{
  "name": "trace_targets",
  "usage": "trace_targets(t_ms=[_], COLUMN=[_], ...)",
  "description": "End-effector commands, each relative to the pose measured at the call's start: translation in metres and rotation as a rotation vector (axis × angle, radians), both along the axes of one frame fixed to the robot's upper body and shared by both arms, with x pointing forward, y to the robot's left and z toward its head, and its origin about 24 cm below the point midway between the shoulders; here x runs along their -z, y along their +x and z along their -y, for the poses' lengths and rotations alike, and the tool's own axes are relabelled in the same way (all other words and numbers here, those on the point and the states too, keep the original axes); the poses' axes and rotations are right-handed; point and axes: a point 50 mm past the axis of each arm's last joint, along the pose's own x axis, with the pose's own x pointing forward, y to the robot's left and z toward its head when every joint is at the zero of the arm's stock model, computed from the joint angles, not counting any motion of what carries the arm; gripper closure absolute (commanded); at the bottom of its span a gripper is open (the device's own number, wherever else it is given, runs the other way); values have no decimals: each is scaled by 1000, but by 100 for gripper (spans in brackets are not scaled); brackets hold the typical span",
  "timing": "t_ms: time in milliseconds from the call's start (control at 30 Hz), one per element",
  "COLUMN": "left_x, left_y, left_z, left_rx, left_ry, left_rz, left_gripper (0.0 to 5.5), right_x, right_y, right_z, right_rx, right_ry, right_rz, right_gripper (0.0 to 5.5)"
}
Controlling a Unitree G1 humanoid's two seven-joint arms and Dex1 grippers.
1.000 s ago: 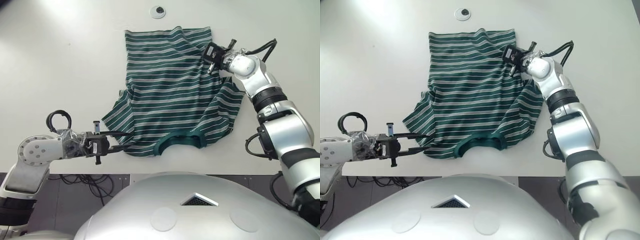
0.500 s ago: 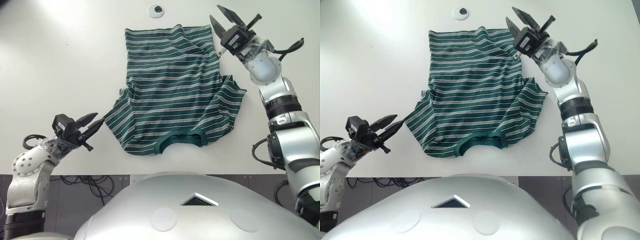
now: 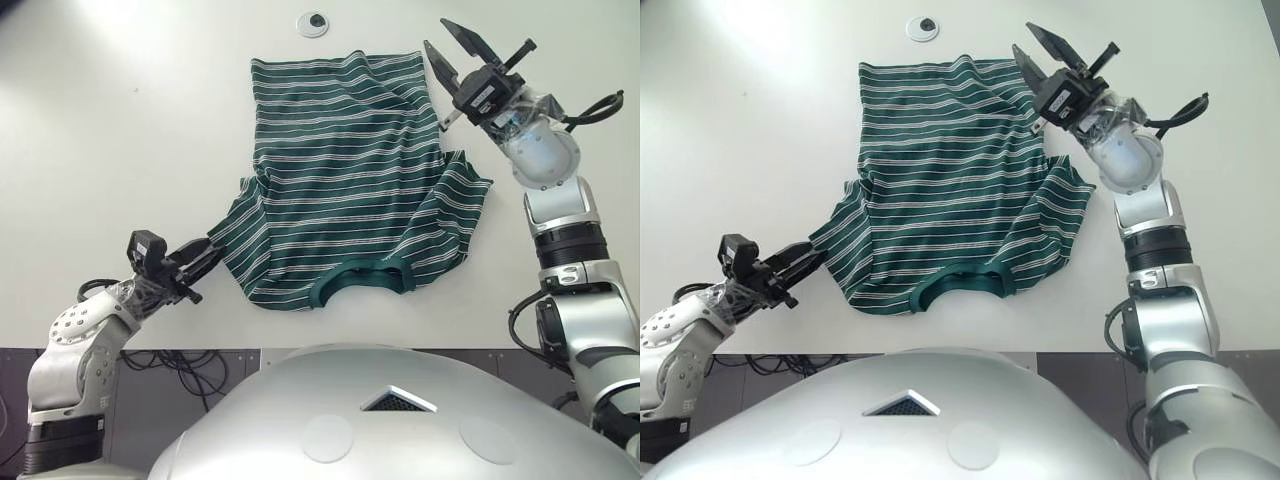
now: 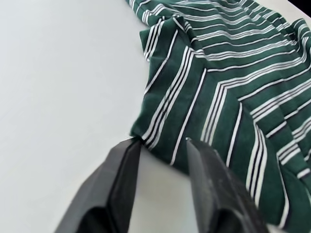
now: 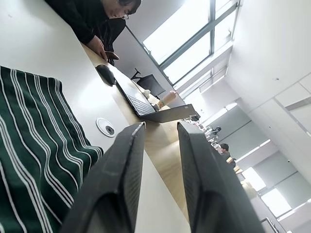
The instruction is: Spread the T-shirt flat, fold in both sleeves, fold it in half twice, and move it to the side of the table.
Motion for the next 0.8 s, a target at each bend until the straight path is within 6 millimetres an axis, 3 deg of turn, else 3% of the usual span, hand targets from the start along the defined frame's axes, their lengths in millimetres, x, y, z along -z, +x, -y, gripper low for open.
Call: trace_targets(t_ms=[33,233,500,600,800], left_x=[9,15,-6,-14,-28], left_y=[-4,-2,4,10,29], left_z=[2,-1,-35,-19,35], left_rx=[-17,-20,-3,55,153], left_ry=[-4,5,26,-37,-247], left_rz=[-63,-74,30,68,151], left_gripper=[450,547,547,547,547], right_x=[-2,-1,1,2,7], right_y=[-2,-4,-7,-11,-26], right_z=[6,5,8,15,32], right_rx=[5,6,13,29,60], right_ry=[-10,1,8,14,5], right_rz=[-19,-29,-40,-46,-74], right_gripper=[428,428,428,428,428])
